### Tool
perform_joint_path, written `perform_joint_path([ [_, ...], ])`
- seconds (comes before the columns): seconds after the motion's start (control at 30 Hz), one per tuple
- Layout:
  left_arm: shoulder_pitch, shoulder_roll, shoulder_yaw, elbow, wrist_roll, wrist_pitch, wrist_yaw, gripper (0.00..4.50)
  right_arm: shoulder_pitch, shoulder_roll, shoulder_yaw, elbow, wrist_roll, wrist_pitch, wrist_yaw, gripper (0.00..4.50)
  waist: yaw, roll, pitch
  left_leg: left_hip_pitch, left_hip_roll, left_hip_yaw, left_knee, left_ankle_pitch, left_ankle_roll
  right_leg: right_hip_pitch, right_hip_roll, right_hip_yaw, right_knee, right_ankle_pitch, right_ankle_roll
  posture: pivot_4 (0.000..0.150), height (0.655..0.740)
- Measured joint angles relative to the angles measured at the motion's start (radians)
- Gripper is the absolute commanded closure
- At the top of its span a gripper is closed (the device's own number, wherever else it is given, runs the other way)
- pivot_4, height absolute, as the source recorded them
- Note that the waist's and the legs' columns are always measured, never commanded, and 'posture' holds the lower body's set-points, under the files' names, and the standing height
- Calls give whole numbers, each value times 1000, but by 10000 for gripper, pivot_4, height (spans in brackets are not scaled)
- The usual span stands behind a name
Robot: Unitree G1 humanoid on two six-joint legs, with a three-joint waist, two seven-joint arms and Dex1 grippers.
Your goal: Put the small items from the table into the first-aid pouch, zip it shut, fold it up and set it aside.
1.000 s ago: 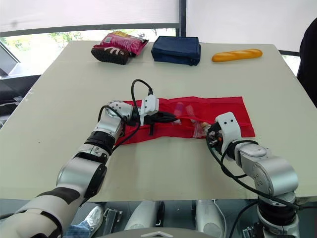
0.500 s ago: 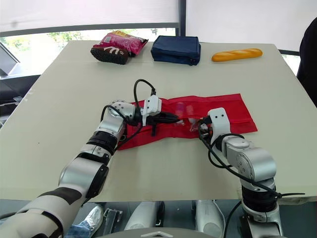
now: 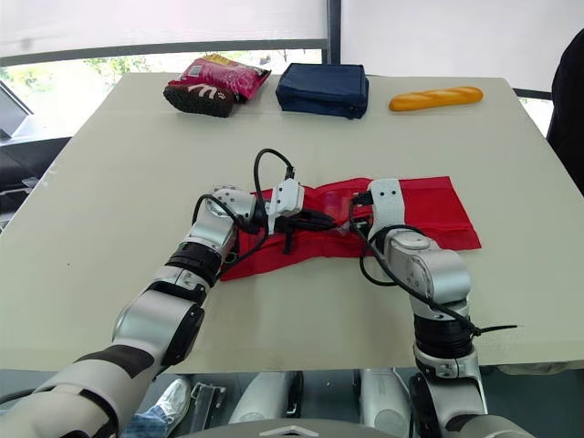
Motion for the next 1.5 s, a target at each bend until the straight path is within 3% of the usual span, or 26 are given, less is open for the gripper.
perform_joint_path([
  [0.03, 0, 0, 0, 0, 0, 0, 0, 45000, 0, -1, 0, 0, 0, -2, 1, 23864, 0, 0, 0, 0, 0, 0, 0, 0, 0, 0, 0, 0, 0, 0, 0, 1500, 7400],
  [0.1, 0, 4, 0, 0, 0, -10, 3, 45000, 9, -25, 25, -10, 5, -11, 26, 14441, -1, 0, 0, -1, 0, 0, 0, 0, 0, -1, 0, 0, 0, 0, 0, 1500, 7400],
  [0.23, -1, 18, -1, 9, 6, -25, 15, 45000, 53, -62, 44, -75, 33, -4, 74, 1089, -1, 0, 0, -1, 0, 0, 0, 0, 0, -1, 0, 0, 0, 0, 0, 1500, 7400],
  [0.47, -9, 44, 1, 51, 9, -44, 30, 45000, 130, -171, 42, -235, 111, 31, 175, 1089, -3, 0, 0, -1, 0, -1, 0, 0, 0, -1, 0, -1, 0, 0, 0, 1500, 7400],
  [0.57, -9, 69, 0, 55, 11, -62, 24, 45000, 214, -288, 9, -346, 196, -4, 301, 1089, -2, 0, 0, -1, 0, -1, 0, 0, 0, -1, 0, -1, 0, 0, 0, 1500, 7400],
  [0.77, -7, 136, 3, 77, 17, -104, -15, 45000, 406, -444, -166, -412, 275, -252, 518, 1089, -8, 0, 0, 0, 0, 0, 0, 0, 0, 1, 0, -2, 0, 0, 0, 1500, 7400],
  [0.9, -15, 211, 8, 134, 20, -157, -66, 45000, 532, -512, -388, -368, 313, -489, 693, 1089, -18, 0, 0, 1, 1, 2, 0, 0, 0, 2, 1, 0, 0, 0, 0, 1500, 7400],
  [1.0, -43, 221, 10, 175, 30, -176, -83, 45000, 608, -549, -455, -347, 362, -611, 817, 1089, -20, 0, 0, 3, 1, 2, 1, 0, 0, 3, 2, -1, 0, 0, 1, 1500, 7400],
  [1.2, -50, 228, 14, 200, 41, -185, -82, 45000, 716, -608, -623, -313, 462, -655, 905, 1089, -18, -1, 0, 8, 1, 2, 1, 0, 0, 7, 2, 2, 1, 0, 1, 1500, 7400],
  [1.27, -52, 226, 16, 201, 41, -182, -74, 38989, 748, -614, -656, -313, 501, -656, 916, 0, -17, -1, 0, 11, 2, 2, 0, 0, 0, 10, 2, 2, 0, 0, 1, 1500, 7400],
  [1.3, -53, 224, 18, 201, 41, -180, -70, 38153, 762, -615, -671, -314, 513, -656, 920, 0, -16, -1, 0, 11, 2, 2, 0, 0, 0, 10, 2, 2, 0, 0, 1, 1500, 7400],
  [1.5, -49, 235, 31, 159, 6, -88, -148, 11002, 860, -635, -772, -314, 559, -677, 941, 0, -11, -1, 0, 12, 2, 6, 1, 0, 0, 12, 2, 2, 0, -3, 5, 1500, 7400],
])
